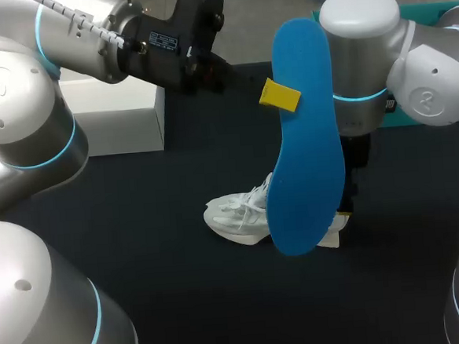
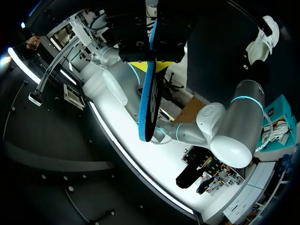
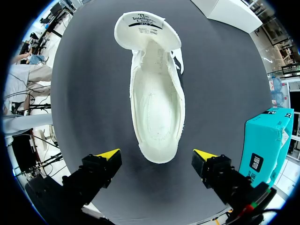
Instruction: Take the shoe out of the shoebox, open the shoe tongue, remove and reinsert the insole, then place the shoe into the shoebox
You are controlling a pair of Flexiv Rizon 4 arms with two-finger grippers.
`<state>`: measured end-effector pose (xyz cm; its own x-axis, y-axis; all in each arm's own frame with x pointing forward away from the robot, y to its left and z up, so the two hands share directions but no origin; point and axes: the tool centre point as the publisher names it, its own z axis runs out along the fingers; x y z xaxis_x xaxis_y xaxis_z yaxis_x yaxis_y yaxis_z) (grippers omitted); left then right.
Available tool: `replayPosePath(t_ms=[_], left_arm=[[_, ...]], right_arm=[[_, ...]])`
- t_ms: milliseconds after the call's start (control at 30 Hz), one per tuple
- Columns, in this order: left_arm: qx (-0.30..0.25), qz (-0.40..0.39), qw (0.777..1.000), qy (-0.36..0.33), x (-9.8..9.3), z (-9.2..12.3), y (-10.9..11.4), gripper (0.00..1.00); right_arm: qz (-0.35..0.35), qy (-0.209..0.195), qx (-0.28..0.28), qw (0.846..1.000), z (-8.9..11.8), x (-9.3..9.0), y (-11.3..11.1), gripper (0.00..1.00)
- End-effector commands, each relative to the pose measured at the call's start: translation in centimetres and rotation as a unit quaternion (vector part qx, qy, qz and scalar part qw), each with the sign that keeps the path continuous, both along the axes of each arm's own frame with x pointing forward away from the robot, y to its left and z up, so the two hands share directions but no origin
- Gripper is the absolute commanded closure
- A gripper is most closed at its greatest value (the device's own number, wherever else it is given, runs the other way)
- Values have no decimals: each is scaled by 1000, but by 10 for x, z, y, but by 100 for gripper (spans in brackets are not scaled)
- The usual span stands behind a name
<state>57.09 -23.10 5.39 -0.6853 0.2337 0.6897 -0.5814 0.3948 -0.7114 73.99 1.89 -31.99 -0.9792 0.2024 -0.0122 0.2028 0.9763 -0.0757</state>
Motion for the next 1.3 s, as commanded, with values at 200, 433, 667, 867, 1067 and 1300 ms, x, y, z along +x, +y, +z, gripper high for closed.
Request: replayPosePath(t_ms=[200,433,667,867,1067,1300], left_arm=[[0,-1,1000,0,0,0,-1,100],[0,-1,1000,0,0,0,-1,100],[0,-1,1000,0,0,0,-1,100],[0,-1,1000,0,0,0,-1,100],[0,-1,1000,0,0,0,-1,100],[0,-1,1000,0,0,0,-1,100]], right_arm=[[0,0,-1,1000,-1,0,0,0],[13,-29,-10,999,3,28,22,0],[47,-38,-16,998,-14,60,44,0],[67,-45,-13,997,-25,73,54,0],[87,-49,-13,995,-32,83,68,0],[96,-48,-8,994,-39,81,79,0]])
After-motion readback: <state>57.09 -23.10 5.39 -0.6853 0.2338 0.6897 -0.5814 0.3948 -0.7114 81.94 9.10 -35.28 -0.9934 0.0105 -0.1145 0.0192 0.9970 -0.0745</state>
